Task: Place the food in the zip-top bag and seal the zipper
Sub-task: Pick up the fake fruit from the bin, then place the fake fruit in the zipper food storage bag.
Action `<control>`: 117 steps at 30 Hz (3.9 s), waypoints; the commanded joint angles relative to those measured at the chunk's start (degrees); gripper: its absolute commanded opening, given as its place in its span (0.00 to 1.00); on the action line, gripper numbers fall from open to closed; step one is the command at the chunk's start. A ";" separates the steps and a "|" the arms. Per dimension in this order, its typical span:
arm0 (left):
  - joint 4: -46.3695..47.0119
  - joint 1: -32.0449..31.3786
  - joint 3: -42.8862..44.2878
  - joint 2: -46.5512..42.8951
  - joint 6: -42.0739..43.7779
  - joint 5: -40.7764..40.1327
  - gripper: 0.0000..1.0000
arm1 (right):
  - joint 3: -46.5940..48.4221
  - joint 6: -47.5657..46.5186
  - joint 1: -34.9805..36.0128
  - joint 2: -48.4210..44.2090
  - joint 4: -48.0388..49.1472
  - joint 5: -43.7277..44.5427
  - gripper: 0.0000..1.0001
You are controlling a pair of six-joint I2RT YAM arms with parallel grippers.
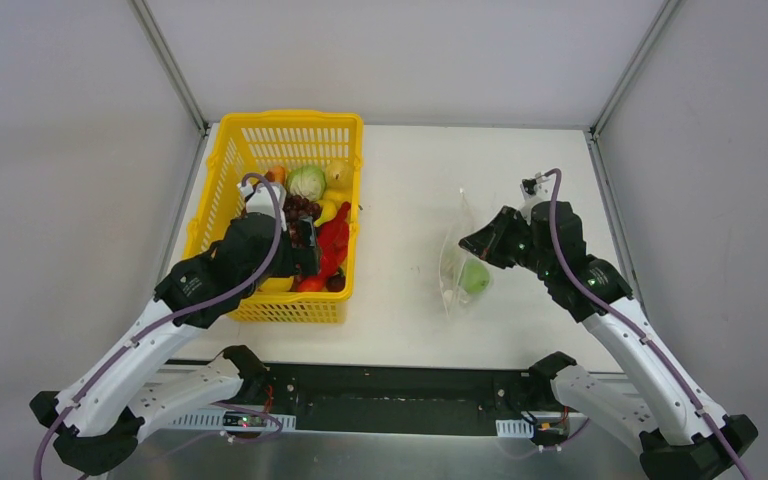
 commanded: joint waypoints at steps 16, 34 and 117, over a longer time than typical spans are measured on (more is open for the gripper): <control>-8.56 16.43 -9.25 5.87 -4.83 2.62 0.99 | -0.13 0.74 -0.22 -1.26 1.12 -1.53 0.00; 4.29 24.24 -17.14 13.29 -4.05 5.18 0.88 | 0.22 0.39 -0.24 -0.11 1.50 -2.44 0.01; 28.09 -18.93 17.65 32.06 2.25 16.99 0.42 | 3.25 7.16 -0.22 0.05 -2.41 3.48 0.00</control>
